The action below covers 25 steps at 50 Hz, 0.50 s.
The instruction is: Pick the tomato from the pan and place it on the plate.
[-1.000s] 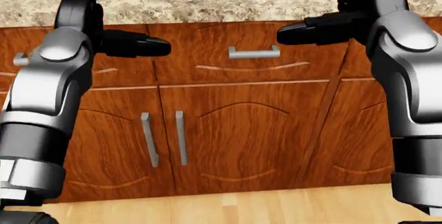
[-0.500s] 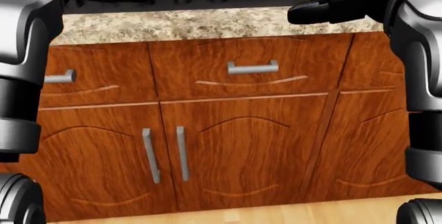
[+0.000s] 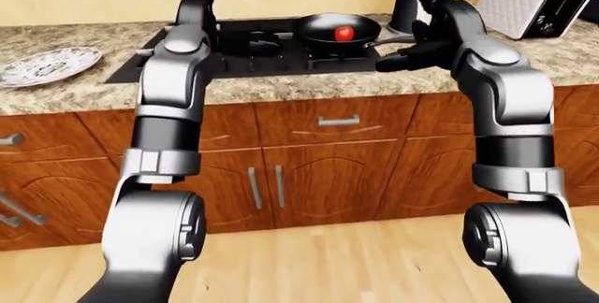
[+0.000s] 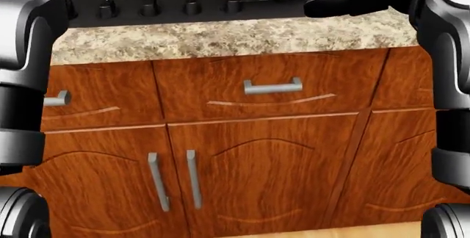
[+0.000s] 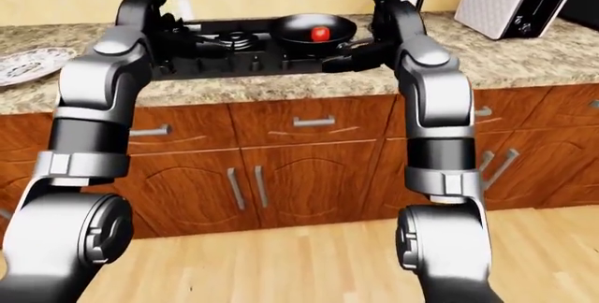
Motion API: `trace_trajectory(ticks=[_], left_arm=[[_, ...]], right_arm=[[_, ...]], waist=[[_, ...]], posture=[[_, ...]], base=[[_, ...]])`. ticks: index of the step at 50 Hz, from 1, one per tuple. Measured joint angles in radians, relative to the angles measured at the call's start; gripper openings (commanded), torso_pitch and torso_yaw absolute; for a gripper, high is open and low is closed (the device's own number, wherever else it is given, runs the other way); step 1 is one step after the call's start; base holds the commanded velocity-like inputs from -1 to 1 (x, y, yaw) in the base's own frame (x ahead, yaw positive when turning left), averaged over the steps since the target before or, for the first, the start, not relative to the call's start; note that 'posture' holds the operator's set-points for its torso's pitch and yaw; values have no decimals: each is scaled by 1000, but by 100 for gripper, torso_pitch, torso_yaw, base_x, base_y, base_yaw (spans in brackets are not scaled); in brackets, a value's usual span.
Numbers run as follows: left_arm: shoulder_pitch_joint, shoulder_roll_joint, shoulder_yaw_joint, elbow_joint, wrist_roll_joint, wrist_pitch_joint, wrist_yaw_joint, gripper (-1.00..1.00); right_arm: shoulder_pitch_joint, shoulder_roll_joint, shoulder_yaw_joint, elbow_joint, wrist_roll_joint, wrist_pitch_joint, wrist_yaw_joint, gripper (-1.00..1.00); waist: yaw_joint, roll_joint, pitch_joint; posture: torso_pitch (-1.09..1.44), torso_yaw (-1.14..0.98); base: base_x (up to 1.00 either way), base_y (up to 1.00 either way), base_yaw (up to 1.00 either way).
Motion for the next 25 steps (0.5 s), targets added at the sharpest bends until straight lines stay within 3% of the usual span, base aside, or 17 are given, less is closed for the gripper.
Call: trace_trajectory(ticks=[2,4,7,13,16,18,21,25], left_arm=[[15,4,2,-3,3,0,3,100],[30,10,7,8,8,15,5,100],[33,10,7,3,12,36,5,100],[22,13,9,-20,11,12,0,100],[16,15,11,-30,11,17,1,100],[26,3,4,-36,10,14,1,100],[36,-6,-11,-15,1,25,-10,100],[30,1,-5,-17,3,36,-15,100]], right_arm=[[6,11,7,-4,0,2,4,100],[12,20,22,3,3,13,12,100],[10,18,24,7,3,29,20,100],[-14,15,12,-4,-9,8,17,100],[-17,13,12,-16,-10,12,20,100],[0,9,2,-24,-11,12,18,100],[23,6,-7,-5,-15,22,16,100],[26,5,-8,5,-14,18,14,100]], waist=[[15,-4,13],[21,12,26],[21,1,15],[27,-66,3],[32,-126,-7],[18,-110,2],[10,-109,5],[8,-67,8]], posture=[[0,0],[0,0],[0,0],[0,0],[0,0],[0,0],[0,0],[0,0]], base=[[28,0,0],[28,0,0],[28,0,0],[29,0,0],[28,0,0],[29,0,0],[28,0,0],[29,0,0]])
